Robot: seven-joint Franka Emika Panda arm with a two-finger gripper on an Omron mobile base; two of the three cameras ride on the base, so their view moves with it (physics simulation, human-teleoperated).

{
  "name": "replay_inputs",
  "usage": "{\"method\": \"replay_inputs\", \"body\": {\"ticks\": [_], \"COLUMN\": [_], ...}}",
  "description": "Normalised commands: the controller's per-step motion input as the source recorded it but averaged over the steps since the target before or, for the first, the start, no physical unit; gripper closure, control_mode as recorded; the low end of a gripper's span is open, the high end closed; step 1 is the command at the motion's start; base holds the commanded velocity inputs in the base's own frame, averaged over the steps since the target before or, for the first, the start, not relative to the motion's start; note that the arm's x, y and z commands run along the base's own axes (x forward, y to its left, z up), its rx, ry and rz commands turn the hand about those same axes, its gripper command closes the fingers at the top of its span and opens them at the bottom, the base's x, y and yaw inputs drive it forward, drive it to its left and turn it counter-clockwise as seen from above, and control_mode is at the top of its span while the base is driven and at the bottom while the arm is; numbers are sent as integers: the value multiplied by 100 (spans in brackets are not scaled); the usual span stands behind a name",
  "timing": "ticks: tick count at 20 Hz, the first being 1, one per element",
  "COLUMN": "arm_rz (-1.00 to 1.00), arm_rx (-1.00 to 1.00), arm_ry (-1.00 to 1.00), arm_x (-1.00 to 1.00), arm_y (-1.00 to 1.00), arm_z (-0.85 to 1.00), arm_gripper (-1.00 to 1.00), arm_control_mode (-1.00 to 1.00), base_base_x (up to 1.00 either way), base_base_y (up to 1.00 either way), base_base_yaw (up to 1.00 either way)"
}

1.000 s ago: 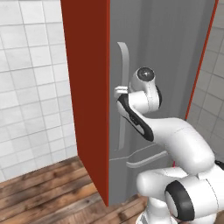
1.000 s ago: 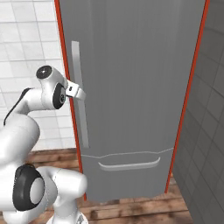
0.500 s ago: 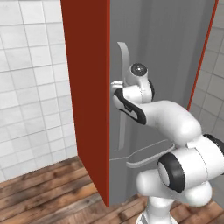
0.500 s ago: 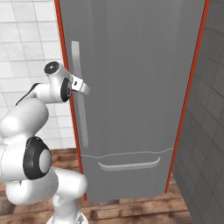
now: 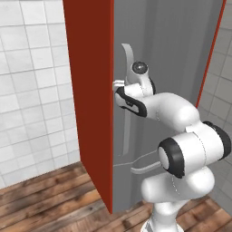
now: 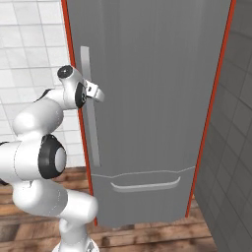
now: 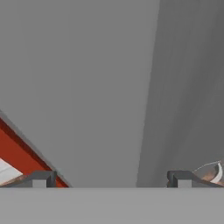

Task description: There is a bowl on the dining counter. Grab a lemon wedge from the fridge and place it in the bowl. Then get the liquor bottle and glass cup from the cabinet and place them next to the bowl.

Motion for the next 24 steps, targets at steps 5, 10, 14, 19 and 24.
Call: {"method": "replay_inputs", "body": {"ticks": [5, 10, 14, 19, 24], "arm_rz": [0, 0, 0, 0, 0], "arm_rx": [0, 0, 0, 0, 0], "arm_ry": [0, -1, -12, -15, -5], "arm_x": [33, 32, 26, 29, 46], "arm_y": [0, 0, 0, 0, 0], "arm_z": [-8, -19, -33, -39, -27], "arm_gripper": [-100, -100, -100, -100, 100], "arm_control_mode": [-100, -100, -100, -100, -100], "base_base_x": [0, 0, 0, 0, 0], "base_base_y": [0, 0, 0, 0, 0], "base_base_yaw": [0, 0, 0, 0, 0]}}
